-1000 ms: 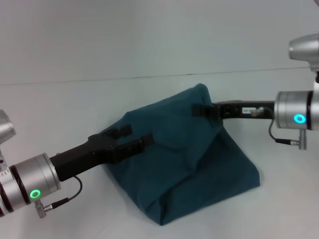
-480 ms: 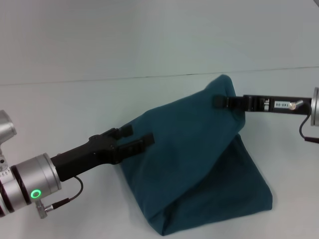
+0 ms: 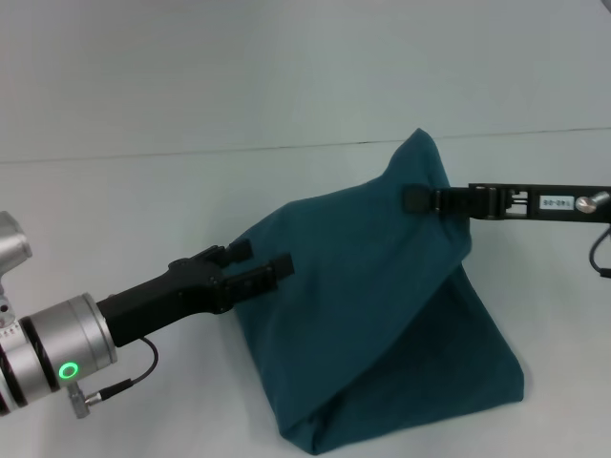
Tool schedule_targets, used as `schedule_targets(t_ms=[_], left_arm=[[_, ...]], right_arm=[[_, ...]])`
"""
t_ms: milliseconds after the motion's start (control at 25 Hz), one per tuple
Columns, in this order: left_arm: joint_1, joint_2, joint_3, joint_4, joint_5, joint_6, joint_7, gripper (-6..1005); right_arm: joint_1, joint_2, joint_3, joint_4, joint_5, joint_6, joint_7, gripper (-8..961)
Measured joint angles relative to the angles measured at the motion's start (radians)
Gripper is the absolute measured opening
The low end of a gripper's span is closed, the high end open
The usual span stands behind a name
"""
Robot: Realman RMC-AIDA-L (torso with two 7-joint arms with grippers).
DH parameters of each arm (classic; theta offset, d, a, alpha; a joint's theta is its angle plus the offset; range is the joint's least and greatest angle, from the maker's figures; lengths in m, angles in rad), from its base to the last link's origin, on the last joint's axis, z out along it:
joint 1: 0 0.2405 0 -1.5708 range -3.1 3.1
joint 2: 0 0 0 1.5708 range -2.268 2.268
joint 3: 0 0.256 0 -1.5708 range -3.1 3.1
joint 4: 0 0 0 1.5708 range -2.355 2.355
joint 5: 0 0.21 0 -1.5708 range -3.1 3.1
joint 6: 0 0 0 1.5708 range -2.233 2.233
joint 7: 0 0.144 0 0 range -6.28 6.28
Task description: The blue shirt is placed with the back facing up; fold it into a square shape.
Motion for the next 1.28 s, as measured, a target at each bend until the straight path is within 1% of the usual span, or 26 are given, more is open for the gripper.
schedule_targets(t_ms=[160, 440, 520, 680, 760, 920, 1120, 1280], left_arm=[[-0.001, 0.0, 0.0, 0.0, 0.0, -0.002, -0.007, 881], [-0.004, 0.0, 0.002, -0.001, 0.0, -0.007, -0.007, 878], [-0.009, 0.0, 0.003, -0.01, 0.0, -0.01, -0.006, 878], [-0.019, 0.0, 0.005, -0.025, 0.0, -0.016, -0.001, 876], [-0.021, 0.0, 0.009, -0.025, 0.0, -0.02, -0.001, 875], [-0.023, 0.0, 0.018, -0.026, 0.001, -0.023, -0.001, 874], [-0.023, 0.0, 0.019, -0.027, 0.002, -0.029, -0.001, 872], [-0.024, 0.0, 0.016, -0.023, 0.002, -0.049, 0.001, 871]], right_arm=[[-0.037, -0.001, 0.016, -0.013, -0.004, -0.017, 0.002, 104], [-0.102, -0.004, 0.009, -0.001, -0.018, 0.037, -0.005, 103], [-0.111, -0.002, 0.009, 0.003, -0.041, 0.068, -0.014, 103], [-0.119, 0.01, 0.011, 0.014, -0.097, 0.124, -0.033, 104], [-0.12, 0.01, 0.014, 0.031, -0.11, 0.147, -0.043, 104], [-0.129, -0.011, 0.009, 0.077, -0.116, 0.169, -0.087, 114], [-0.166, -0.034, 0.025, 0.09, -0.117, 0.211, -0.094, 197], [-0.196, -0.058, 0.087, 0.085, -0.116, 0.225, -0.094, 263]])
